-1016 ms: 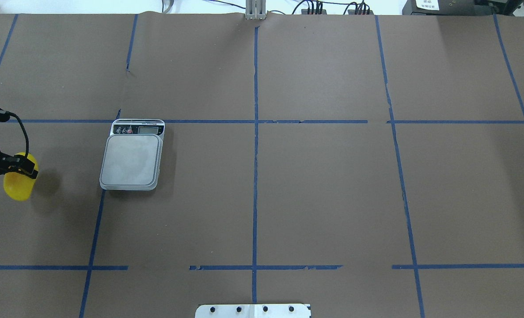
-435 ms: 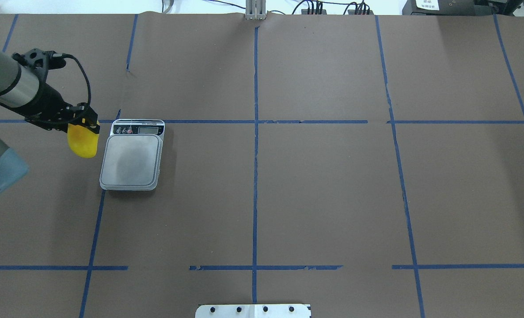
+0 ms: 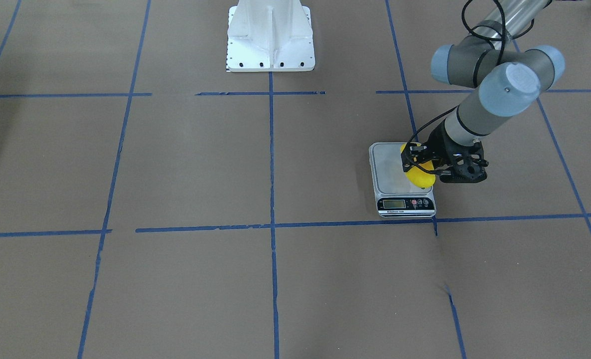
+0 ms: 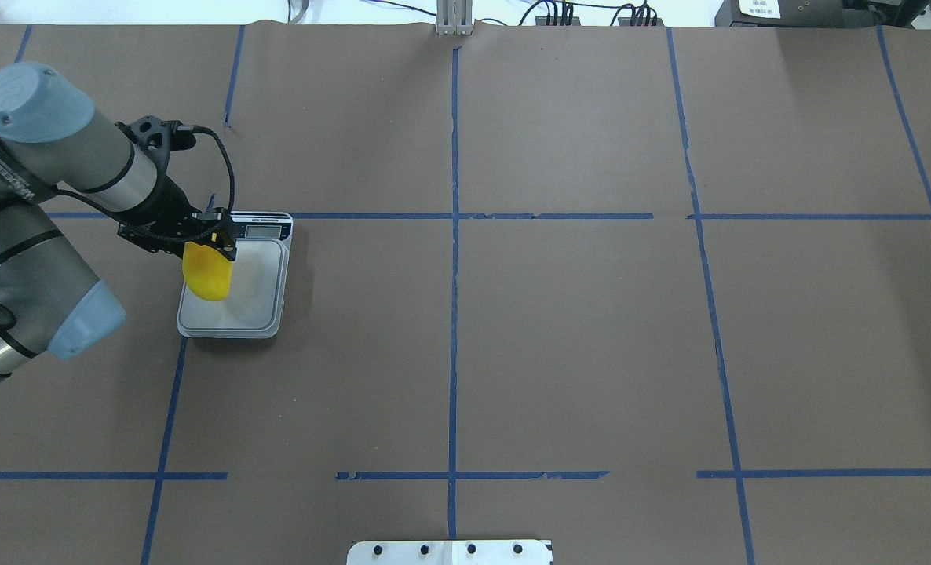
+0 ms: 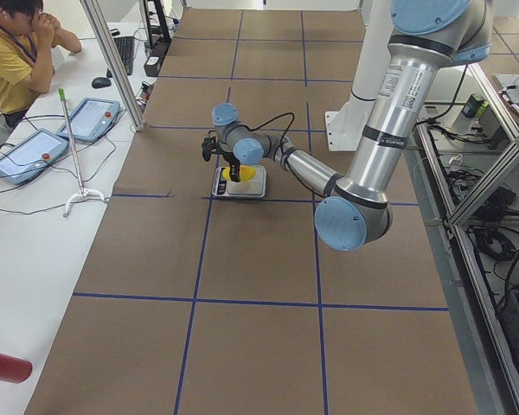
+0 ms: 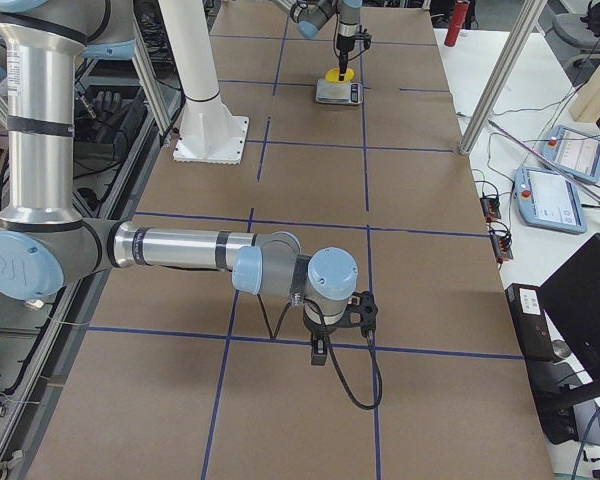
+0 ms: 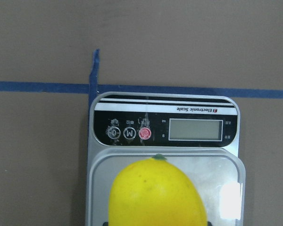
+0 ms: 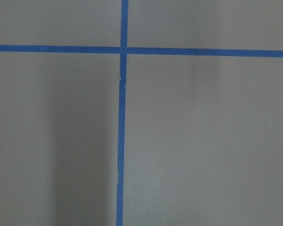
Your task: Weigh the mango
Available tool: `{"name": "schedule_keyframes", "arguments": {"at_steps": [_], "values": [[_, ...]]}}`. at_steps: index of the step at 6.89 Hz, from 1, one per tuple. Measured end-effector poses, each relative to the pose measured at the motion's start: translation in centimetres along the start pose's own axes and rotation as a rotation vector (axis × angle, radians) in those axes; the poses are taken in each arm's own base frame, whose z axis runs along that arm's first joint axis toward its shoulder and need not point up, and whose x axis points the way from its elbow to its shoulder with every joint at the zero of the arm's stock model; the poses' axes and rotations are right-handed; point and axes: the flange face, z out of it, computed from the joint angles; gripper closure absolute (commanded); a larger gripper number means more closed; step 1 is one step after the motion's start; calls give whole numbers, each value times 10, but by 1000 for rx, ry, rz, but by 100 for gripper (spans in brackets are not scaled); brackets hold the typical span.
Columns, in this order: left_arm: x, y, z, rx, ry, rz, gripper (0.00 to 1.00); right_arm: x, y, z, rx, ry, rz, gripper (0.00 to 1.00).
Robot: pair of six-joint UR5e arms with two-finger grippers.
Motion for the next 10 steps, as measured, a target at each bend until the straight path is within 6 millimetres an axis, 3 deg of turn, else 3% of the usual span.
{"name": "schedule_keyframes", "arguments": {"at_steps": [1, 2, 3, 6, 7, 8, 9, 10], "values": [[6, 2, 6, -8, -2, 2, 38, 0, 0, 0, 0, 0, 0, 0], [9, 4, 9, -11, -2, 4, 12, 0, 0, 0, 0, 0, 0, 0], [9, 4, 10, -13, -4, 5, 1, 0, 0, 0, 0, 0, 0, 0], [7, 3, 7, -7, -5, 7, 0, 0, 0, 0, 0, 0, 0, 0], [-8, -10, -14, 24, -8, 7, 0, 0, 0, 0, 0, 0, 0, 0], [-38, -32, -53, 73, -24, 35, 0, 0, 0, 0, 0, 0, 0, 0], [-88, -53, -98, 110, -71, 98, 0, 0, 0, 0, 0, 0, 0, 0], [-161, -64, -140, 129, -124, 154, 0, 0, 0, 0, 0, 0, 0, 0]]}}
